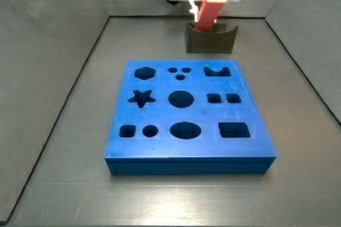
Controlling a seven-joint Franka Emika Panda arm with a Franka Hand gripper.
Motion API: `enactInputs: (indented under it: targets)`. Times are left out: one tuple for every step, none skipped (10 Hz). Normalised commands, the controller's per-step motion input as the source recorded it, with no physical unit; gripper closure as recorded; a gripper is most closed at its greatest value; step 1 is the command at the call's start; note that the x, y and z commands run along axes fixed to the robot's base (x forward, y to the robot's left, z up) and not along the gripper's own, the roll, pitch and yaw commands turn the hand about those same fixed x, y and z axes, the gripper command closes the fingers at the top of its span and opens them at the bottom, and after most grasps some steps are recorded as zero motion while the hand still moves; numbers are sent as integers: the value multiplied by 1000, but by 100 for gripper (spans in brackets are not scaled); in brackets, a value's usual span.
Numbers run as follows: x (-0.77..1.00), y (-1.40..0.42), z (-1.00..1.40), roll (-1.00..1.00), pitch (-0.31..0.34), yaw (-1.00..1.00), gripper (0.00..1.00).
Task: Pick up the rectangle object. Move up. Place the rectangle object on the fixture. Regrasp the rectangle object. Move to above the board. Insert the rectangle object.
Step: Place the rectangle object on the fixture, then regrasp the rectangle object.
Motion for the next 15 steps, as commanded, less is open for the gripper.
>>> enactInputs:
  targets:
    - [290,76,-469,-190,46,-133,100]
    - [233,73,-260,-185,37,-131,100]
    - [208,75,-164,-180,36,-127,100]
    - [0,0,0,0,0,0,0]
    - [0,0,1000,32,-1,53,0]
    - [-8,0,1000,34,7,56,0]
    - [-21,-1,1000,40,21,56,0]
    - [-31,-7,1000,55,43,46,0]
    - [-36,-8,1000,59,64,38,0]
    - [-41,-3,983,56,88,22,0]
    - [-37,-4,827,51,99,8,0]
    - [-30,-1,612,42,100,-14,0]
    - [-32,0,503,39,98,-23,0]
    - [-33,0,281,45,87,-39,0]
    - [26,-1000,867,1000,78,11,0]
